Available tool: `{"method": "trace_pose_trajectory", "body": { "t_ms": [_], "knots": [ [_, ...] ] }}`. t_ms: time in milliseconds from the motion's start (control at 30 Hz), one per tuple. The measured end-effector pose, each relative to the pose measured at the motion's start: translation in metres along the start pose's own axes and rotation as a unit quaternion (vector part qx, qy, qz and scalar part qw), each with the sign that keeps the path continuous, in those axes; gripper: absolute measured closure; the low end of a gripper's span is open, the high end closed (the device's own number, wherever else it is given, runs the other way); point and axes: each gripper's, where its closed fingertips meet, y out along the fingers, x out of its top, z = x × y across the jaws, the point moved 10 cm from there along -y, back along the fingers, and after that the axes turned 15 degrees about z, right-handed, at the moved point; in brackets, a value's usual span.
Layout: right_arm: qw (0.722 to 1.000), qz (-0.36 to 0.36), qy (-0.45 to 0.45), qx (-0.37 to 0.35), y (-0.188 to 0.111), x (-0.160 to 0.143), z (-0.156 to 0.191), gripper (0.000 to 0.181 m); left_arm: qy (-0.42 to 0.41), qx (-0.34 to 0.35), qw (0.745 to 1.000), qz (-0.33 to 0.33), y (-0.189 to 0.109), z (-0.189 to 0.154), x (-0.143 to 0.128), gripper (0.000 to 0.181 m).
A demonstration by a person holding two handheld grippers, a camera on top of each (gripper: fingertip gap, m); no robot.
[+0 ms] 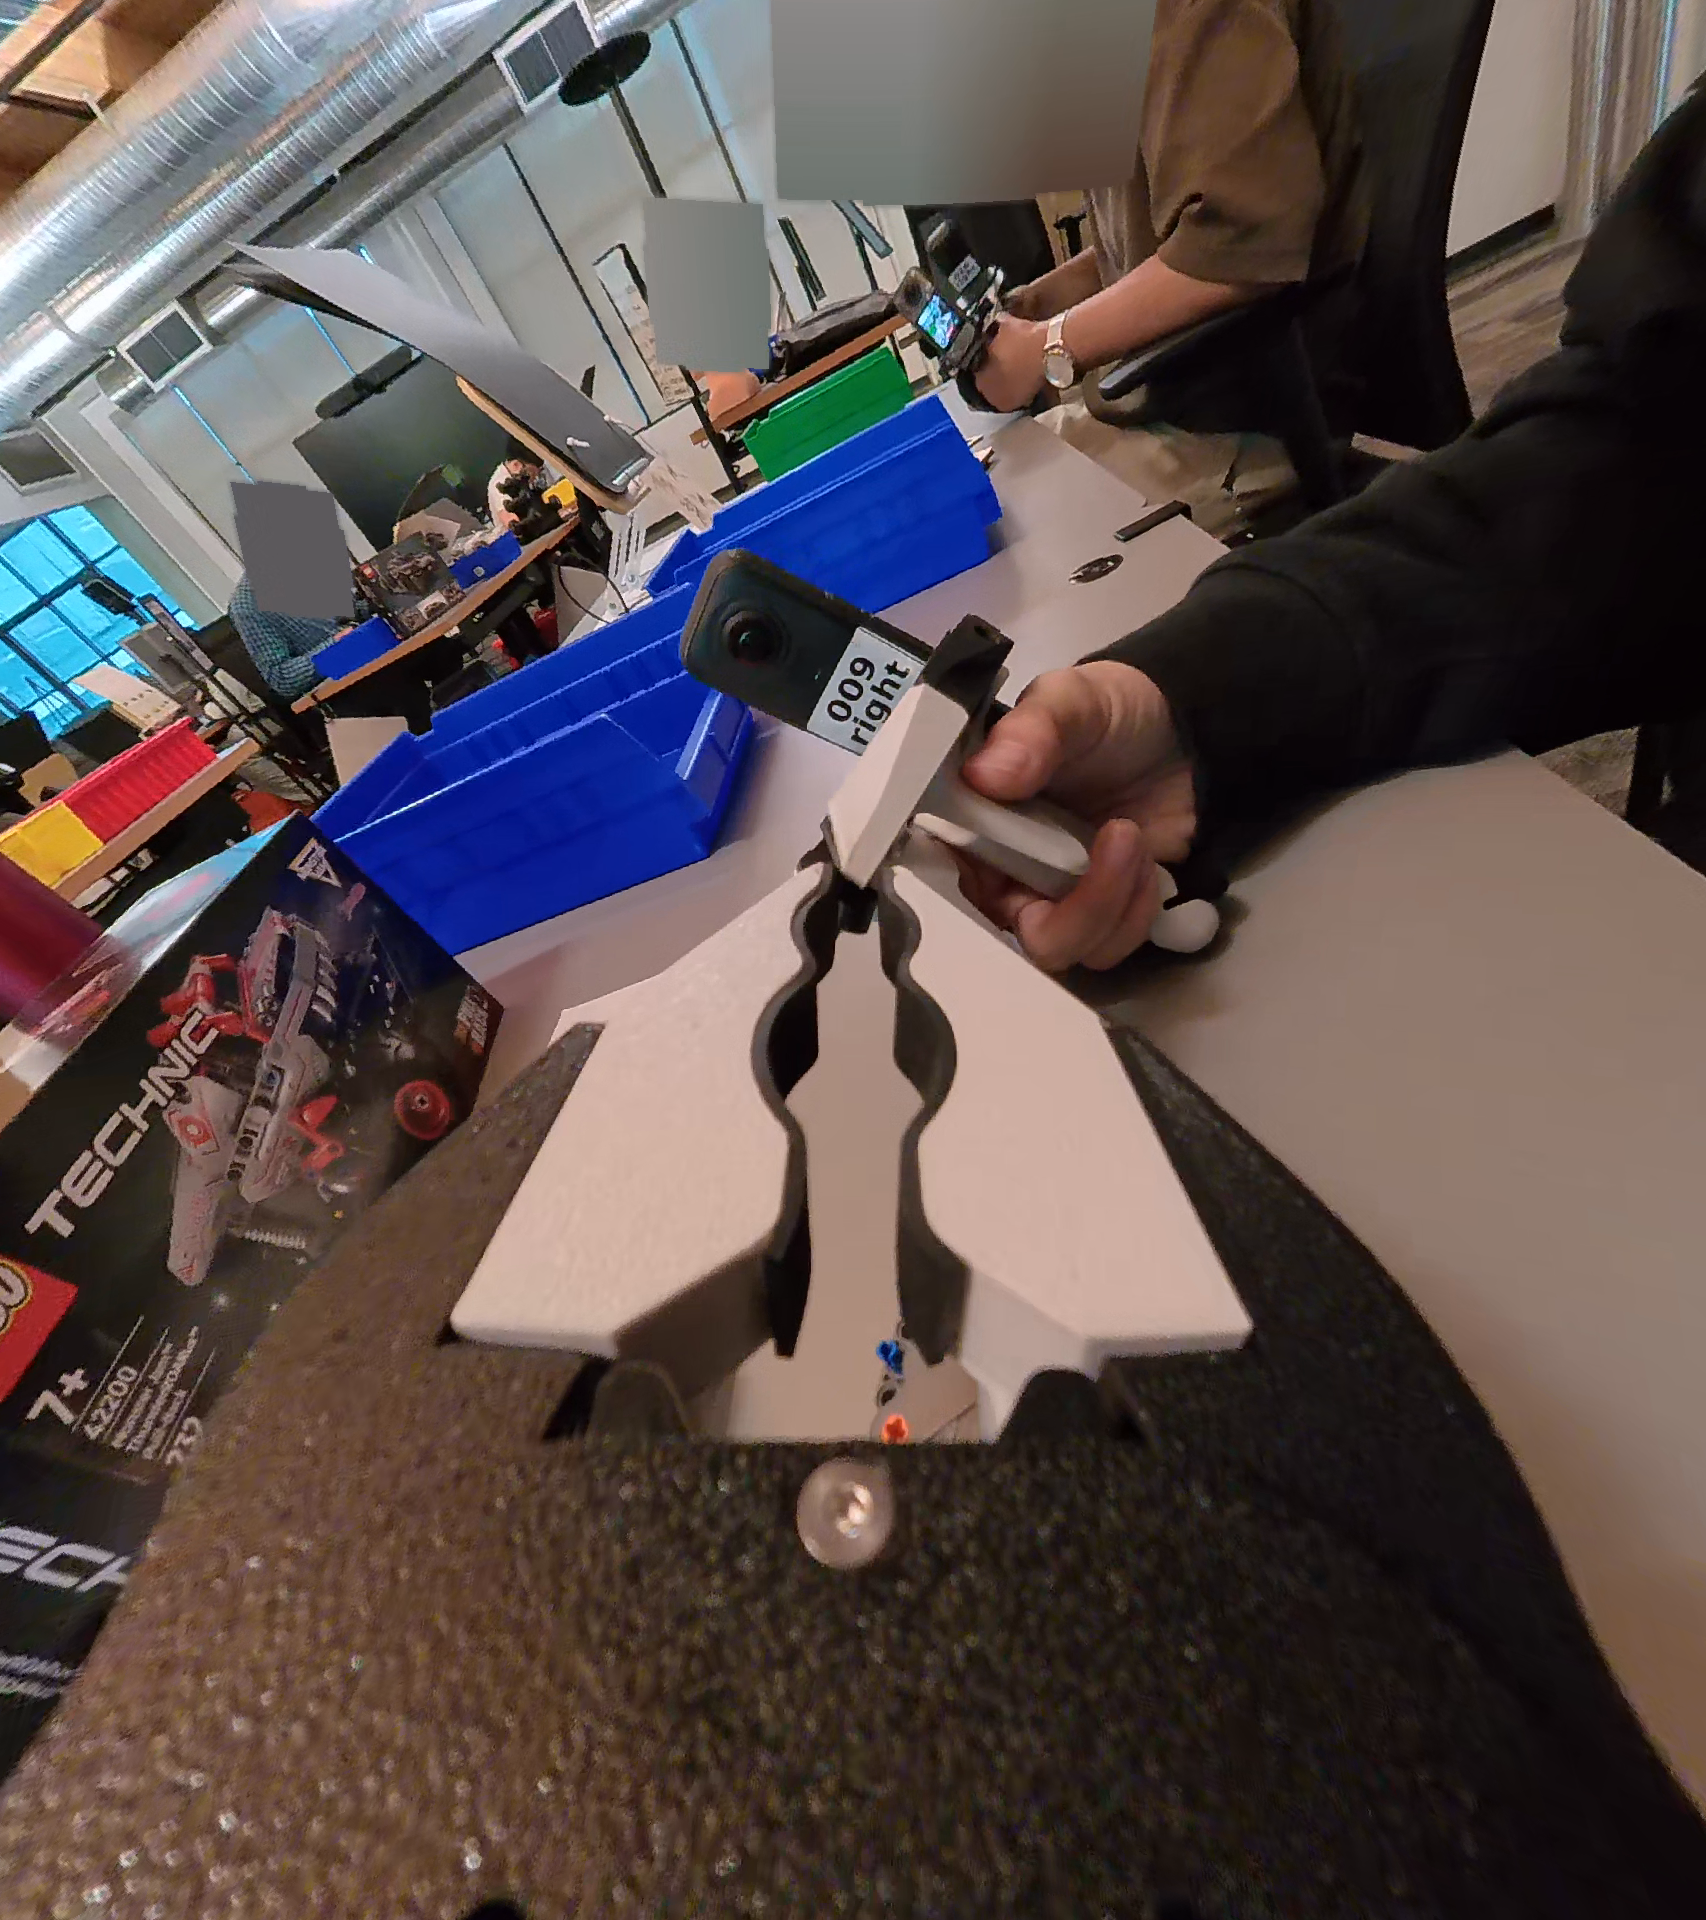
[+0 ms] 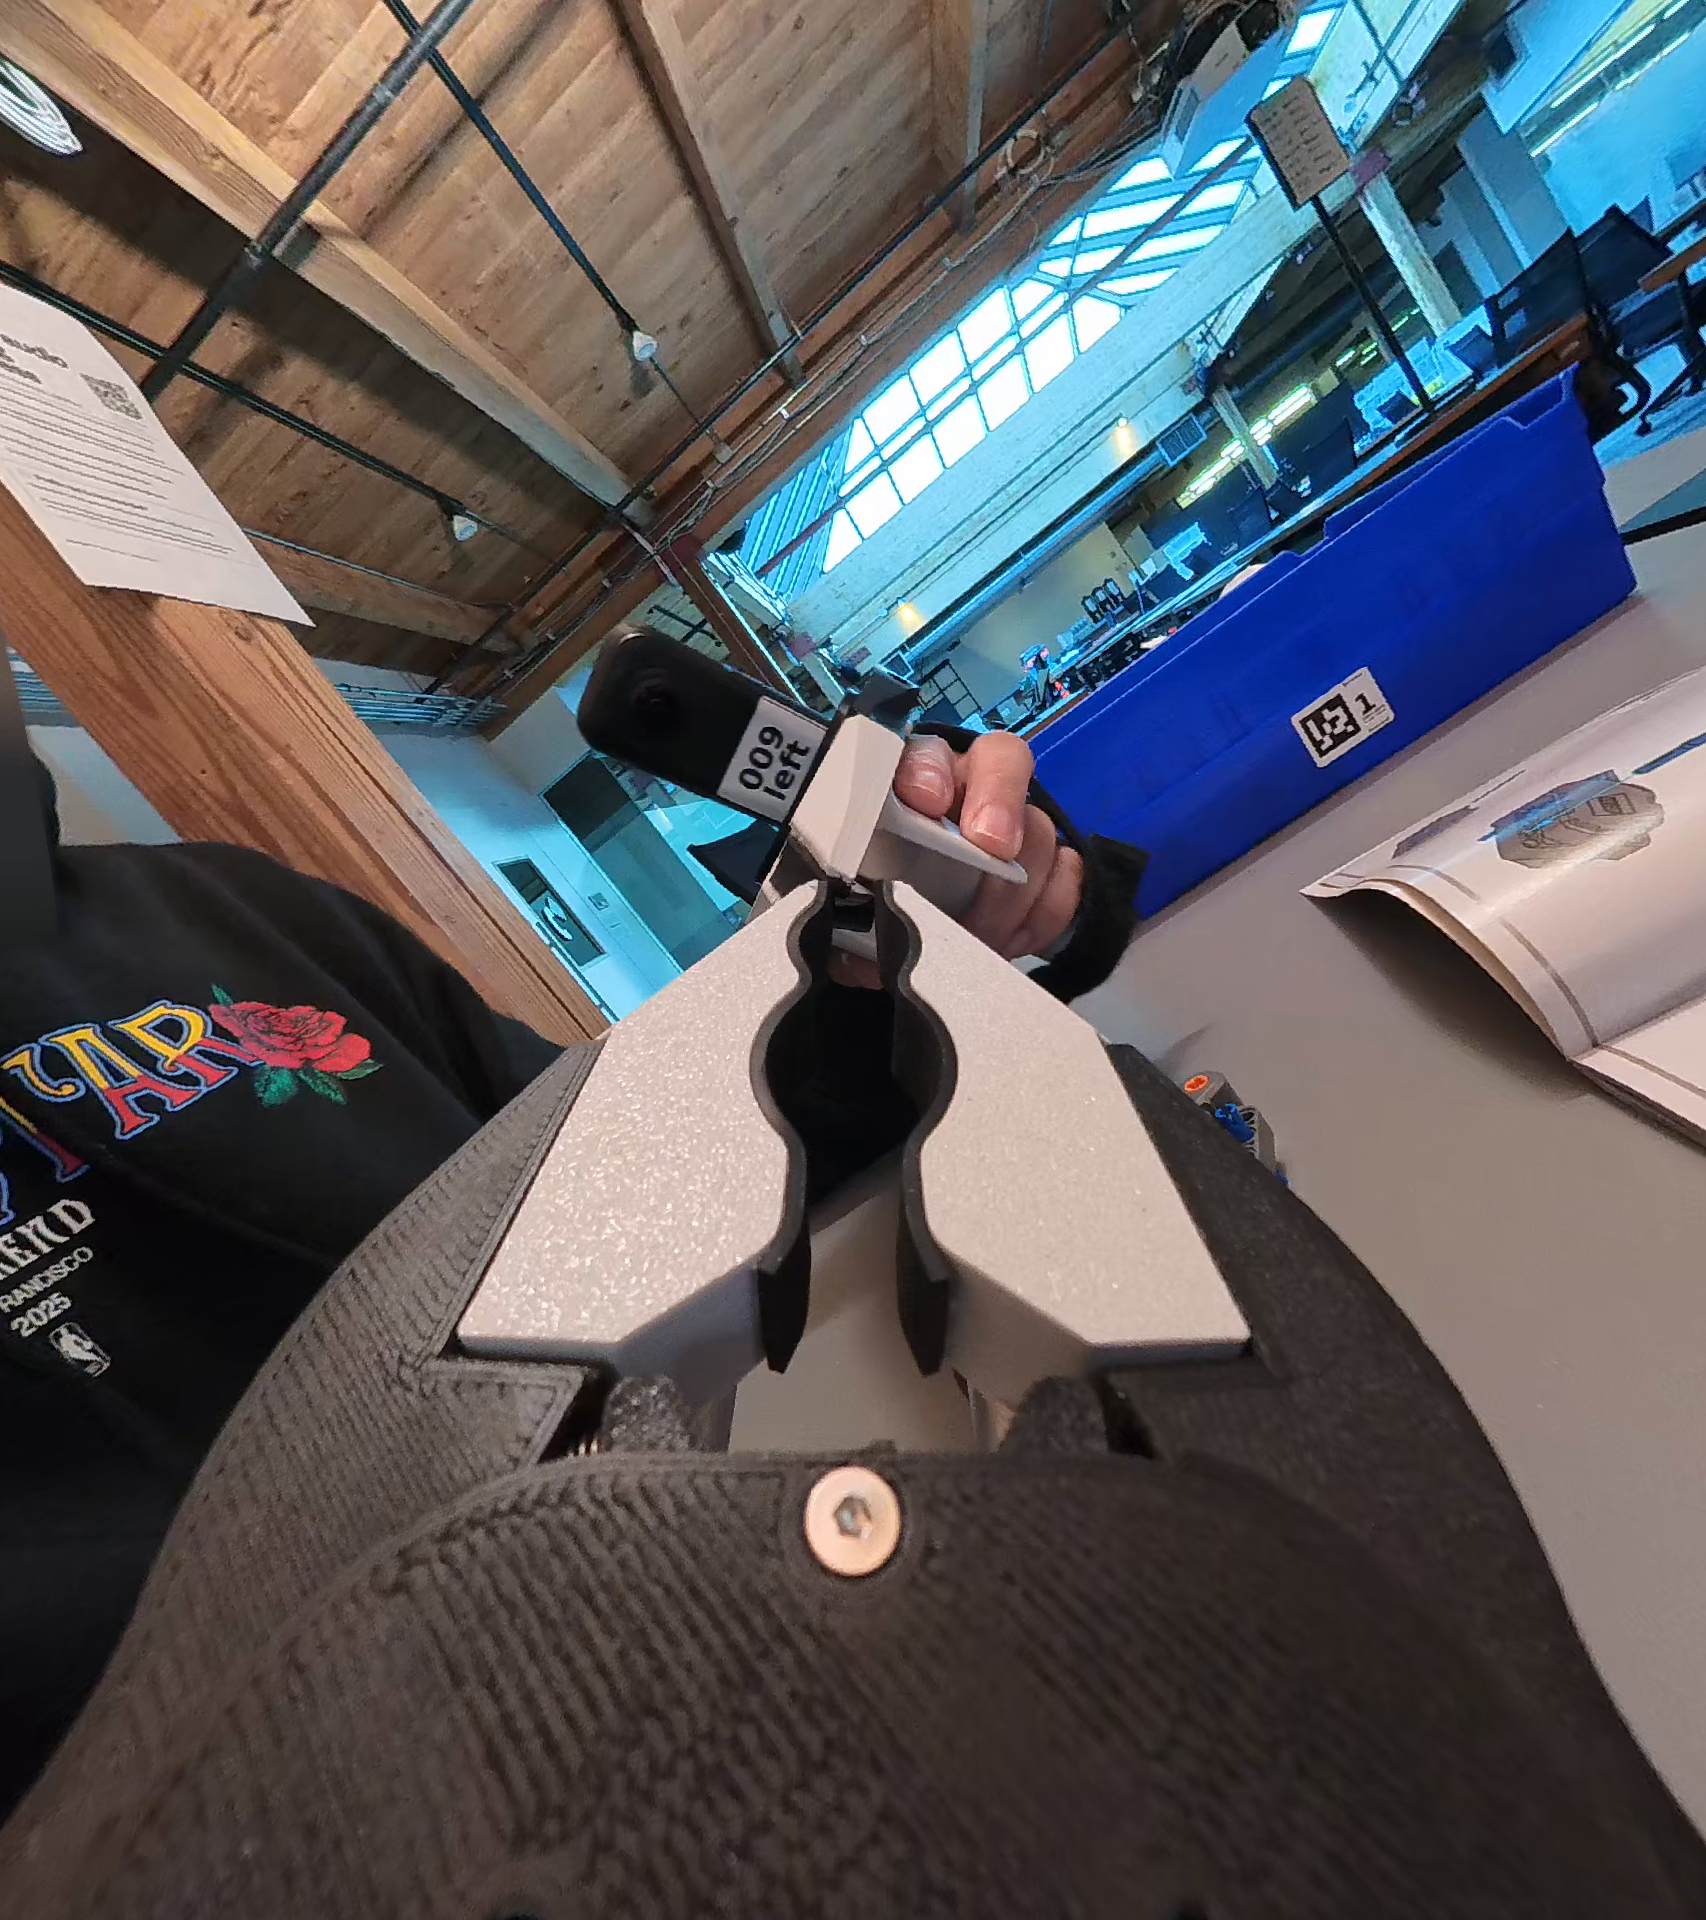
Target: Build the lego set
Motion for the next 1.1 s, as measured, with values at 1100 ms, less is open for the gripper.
{"method": "trace_pose_trajectory", "body": {
  "t_ms": [1100],
  "knots": [
    [0.972, 0.022, -0.199, -0.127, 0.006, 0.005, 0.02, 0.159, -0.154, -0.074, 0.985, 0.017, -0.033, 0.021, -0.016, 0.177]
  ]
}}
